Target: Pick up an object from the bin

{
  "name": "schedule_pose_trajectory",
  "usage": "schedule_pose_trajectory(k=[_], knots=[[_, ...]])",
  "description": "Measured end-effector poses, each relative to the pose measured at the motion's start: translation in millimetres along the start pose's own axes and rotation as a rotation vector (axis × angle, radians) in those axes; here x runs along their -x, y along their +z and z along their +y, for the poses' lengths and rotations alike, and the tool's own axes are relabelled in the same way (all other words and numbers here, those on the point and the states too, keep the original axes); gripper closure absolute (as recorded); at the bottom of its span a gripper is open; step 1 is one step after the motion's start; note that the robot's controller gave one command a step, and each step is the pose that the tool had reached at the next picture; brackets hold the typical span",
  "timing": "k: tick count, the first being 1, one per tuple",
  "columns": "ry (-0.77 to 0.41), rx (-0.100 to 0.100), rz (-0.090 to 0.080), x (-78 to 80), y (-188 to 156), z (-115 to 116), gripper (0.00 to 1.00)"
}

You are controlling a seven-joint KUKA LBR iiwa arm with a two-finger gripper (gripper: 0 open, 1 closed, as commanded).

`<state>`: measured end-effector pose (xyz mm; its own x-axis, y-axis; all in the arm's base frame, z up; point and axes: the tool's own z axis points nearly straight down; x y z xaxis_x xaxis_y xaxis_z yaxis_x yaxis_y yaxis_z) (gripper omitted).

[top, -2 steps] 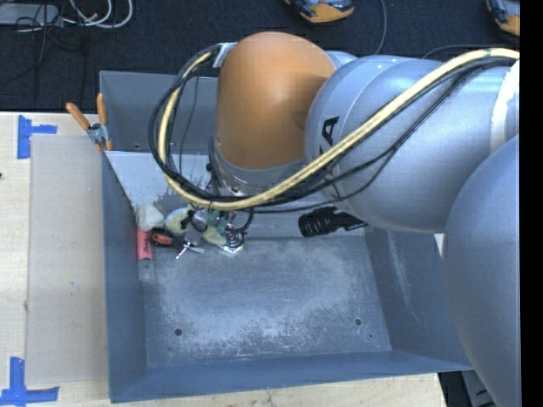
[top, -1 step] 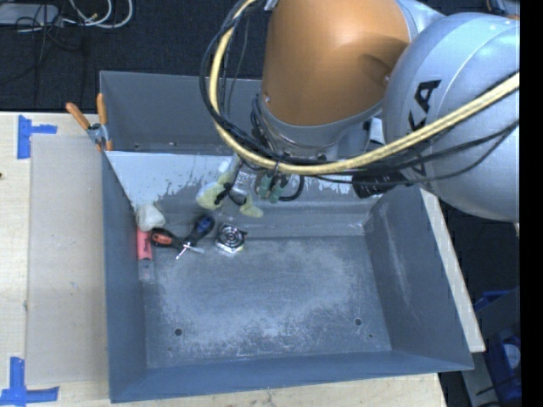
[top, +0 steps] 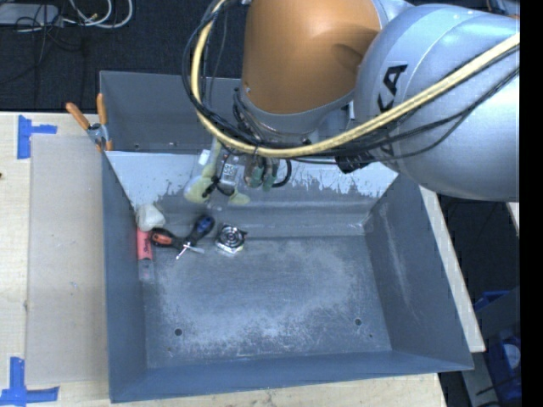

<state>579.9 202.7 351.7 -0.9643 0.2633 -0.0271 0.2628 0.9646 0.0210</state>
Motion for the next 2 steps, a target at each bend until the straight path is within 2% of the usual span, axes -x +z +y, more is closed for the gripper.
schedule_pose_trajectory(k=[1,2], knots=[[-0.093,-0.005,0.008,-6.2,135.4,-15.4,1.00],[-0.083,-0.009,0.014,-34.2,159.3,-21.0,1.00]])
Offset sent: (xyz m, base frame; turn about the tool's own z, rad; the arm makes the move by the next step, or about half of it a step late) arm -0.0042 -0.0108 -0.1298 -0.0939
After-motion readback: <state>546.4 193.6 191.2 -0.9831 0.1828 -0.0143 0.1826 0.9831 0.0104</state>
